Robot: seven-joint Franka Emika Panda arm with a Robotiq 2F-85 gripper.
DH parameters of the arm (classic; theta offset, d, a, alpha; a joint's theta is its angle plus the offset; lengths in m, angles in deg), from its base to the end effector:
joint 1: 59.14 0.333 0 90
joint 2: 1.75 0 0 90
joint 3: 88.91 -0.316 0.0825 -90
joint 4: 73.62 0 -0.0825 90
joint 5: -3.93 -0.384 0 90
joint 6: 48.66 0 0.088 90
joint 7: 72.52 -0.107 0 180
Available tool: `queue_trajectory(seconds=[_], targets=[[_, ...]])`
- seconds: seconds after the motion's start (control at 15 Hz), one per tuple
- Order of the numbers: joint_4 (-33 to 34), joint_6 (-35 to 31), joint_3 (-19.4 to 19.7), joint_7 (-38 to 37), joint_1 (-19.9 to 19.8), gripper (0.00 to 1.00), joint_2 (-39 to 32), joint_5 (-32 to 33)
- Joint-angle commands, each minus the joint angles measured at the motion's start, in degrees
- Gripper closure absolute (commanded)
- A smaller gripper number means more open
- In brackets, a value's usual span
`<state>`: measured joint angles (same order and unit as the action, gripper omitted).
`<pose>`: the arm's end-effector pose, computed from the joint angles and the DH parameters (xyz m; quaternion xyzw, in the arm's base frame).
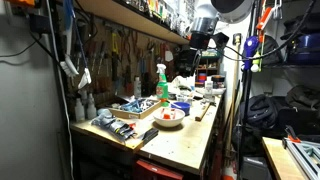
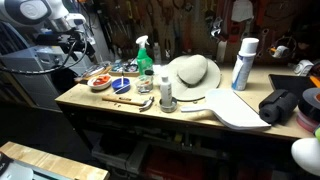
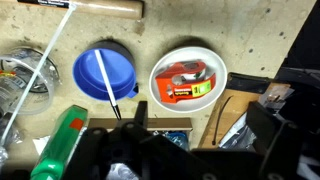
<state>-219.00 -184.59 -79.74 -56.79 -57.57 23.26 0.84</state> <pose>0.4244 -0.0576 0.4495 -0.9881 -0.0563 -0.1403 0.0277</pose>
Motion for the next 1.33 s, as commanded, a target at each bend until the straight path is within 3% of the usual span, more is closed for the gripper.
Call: queue_trajectory(seconds=[0.0,0.33,0.6,0.93,1.13,1.2,1.27], targets=[[0.07,0.19,-0.58,0.2,-0.58,0.0,-0.03,-0.32],[0.04,0.19,-0.59,0.2,-0.59,0.0,-0.09,-0.32],[1.65,-8.69,2.05,4.32,-0.52,0.0,-8.32,-1.21],[5.31,-22.08,1.41,3.13,-5.13,0.0,-22.04,5.41],[8.71,-21.91,1.21,2.68,-7.34,0.0,-27.5,10.34],[9.79,-21.25,1.19,3.05,-7.72,0.03,-28.88,10.83],[10.76,-21.23,1.14,2.77,-8.08,0.26,-30.27,11.57]])
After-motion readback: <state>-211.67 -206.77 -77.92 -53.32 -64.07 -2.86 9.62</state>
